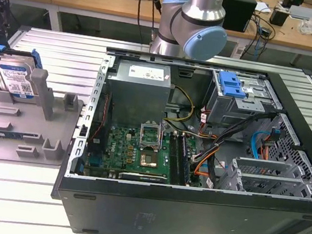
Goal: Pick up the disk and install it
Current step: 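Pick up the disk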
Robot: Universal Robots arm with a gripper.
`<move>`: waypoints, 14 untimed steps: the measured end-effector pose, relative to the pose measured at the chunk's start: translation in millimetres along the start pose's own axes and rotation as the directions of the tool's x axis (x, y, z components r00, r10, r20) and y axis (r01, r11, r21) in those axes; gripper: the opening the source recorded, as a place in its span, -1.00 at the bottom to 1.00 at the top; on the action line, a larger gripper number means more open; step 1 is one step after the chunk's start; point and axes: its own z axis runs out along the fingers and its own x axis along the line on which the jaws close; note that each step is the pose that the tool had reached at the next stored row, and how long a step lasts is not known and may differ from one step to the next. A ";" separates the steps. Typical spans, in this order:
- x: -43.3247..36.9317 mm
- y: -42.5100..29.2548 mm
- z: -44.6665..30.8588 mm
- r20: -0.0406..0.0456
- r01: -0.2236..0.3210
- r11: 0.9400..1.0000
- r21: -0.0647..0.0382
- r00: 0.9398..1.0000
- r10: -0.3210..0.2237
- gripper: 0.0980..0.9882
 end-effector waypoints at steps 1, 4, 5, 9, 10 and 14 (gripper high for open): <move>0.0 0.0 0.6 0.000 0.001 1.000 0.000 1.000 -0.001 -0.14; 0.0 -0.1 2.1 0.000 0.005 1.000 0.000 1.000 -0.005 -0.14; -0.1 -0.1 3.0 0.000 0.008 1.000 0.000 1.000 -0.008 -0.14; -0.1 -0.1 5.0 0.000 0.013 1.000 0.000 1.000 -0.013 -0.14; -0.1 -0.1 5.4 0.000 0.014 1.000 0.000 1.000 -0.014 -0.14; -0.2 -0.2 8.4 0.000 0.020 1.000 0.000 1.000 -0.020 -0.14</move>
